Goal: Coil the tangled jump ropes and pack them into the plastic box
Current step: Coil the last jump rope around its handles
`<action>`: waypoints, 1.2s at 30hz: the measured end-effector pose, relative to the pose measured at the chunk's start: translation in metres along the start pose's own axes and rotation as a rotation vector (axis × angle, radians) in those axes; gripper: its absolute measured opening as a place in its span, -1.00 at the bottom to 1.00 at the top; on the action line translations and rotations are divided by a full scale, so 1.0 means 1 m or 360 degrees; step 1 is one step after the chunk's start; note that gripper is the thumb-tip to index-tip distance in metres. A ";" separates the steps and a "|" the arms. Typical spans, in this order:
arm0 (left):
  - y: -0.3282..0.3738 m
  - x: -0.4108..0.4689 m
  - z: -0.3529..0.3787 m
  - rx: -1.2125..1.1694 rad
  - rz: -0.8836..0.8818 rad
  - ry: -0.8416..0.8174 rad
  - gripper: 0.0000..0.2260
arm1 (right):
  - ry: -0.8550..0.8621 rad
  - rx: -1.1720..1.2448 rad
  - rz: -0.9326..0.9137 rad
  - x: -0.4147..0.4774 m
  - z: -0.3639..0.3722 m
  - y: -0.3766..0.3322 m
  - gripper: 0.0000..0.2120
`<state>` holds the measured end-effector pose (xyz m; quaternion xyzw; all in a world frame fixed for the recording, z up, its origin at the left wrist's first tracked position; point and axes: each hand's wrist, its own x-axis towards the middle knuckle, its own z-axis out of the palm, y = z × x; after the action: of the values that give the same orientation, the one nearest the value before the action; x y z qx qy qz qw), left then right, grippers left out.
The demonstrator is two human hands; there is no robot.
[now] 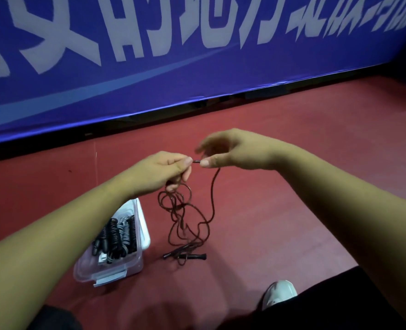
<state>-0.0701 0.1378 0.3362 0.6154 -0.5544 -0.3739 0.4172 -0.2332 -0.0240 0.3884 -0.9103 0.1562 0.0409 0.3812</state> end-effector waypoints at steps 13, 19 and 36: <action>-0.020 -0.013 -0.008 -0.1116 -0.0615 0.0047 -0.68 | 0.0183 0.1939 0.0467 0.000 -0.020 0.017 -0.76; 0.023 -0.010 0.007 -0.1418 -0.0508 -0.0065 -0.81 | 0.0537 0.0514 0.0237 -0.003 -0.005 0.012 -0.73; 0.041 -0.017 0.010 -0.1486 -0.0593 -0.0099 -0.71 | 0.0259 0.1050 -0.0234 0.000 -0.001 -0.005 -0.76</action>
<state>-0.0961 0.1518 0.3709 0.4403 -0.2209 -0.6683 0.5574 -0.2319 -0.0209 0.3928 -0.7471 0.1248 -0.1123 0.6431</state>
